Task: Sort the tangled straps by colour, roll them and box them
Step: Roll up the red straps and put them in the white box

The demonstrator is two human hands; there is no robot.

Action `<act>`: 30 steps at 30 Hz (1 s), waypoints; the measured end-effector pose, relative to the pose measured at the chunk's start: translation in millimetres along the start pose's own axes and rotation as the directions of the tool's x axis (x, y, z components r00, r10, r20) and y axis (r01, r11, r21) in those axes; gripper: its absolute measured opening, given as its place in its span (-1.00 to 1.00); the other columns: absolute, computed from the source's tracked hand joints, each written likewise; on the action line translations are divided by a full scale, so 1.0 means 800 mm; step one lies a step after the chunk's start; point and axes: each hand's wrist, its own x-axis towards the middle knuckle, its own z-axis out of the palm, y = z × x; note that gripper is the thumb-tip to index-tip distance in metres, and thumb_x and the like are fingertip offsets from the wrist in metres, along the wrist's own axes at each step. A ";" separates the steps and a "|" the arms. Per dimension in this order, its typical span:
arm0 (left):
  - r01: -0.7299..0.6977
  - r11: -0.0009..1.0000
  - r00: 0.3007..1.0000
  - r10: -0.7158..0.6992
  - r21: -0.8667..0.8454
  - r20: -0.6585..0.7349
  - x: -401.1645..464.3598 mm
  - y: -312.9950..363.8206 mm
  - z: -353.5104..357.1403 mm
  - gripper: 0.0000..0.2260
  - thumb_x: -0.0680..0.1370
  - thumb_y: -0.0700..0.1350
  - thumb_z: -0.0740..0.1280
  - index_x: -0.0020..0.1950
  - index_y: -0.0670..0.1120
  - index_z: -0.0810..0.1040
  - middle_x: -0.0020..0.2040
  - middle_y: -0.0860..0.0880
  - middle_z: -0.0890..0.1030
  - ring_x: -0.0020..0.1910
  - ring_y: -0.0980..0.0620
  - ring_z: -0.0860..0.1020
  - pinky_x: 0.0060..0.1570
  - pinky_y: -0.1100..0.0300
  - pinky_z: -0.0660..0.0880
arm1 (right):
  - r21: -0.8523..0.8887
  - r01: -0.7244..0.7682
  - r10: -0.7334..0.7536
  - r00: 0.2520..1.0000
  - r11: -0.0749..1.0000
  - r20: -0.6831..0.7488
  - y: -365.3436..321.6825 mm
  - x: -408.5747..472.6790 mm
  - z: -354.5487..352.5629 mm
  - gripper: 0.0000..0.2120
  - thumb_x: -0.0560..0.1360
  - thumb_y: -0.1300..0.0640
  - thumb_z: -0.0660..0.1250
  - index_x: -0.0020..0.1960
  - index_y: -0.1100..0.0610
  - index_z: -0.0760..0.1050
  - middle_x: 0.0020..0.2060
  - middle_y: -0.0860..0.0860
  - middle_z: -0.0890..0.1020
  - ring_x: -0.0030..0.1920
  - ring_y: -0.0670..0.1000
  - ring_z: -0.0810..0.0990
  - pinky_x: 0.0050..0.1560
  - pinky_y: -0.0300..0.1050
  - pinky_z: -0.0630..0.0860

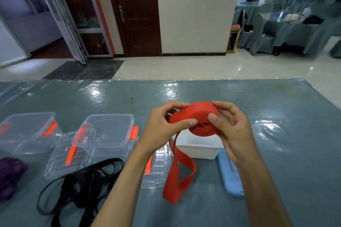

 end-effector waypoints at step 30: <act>-0.044 0.983 0.998 0.036 -0.177 -0.044 -0.005 -0.026 0.014 -0.62 0.55 -0.25 0.50 0.36 -0.07 0.66 0.22 -0.12 0.68 0.24 -0.08 0.68 0.26 0.08 0.60 | 0.000 0.054 -0.054 0.998 0.999 -0.038 0.036 -0.005 -0.007 -0.65 0.33 0.09 0.67 0.01 0.10 0.61 0.08 0.12 0.74 0.11 0.20 0.72 0.12 0.05 0.71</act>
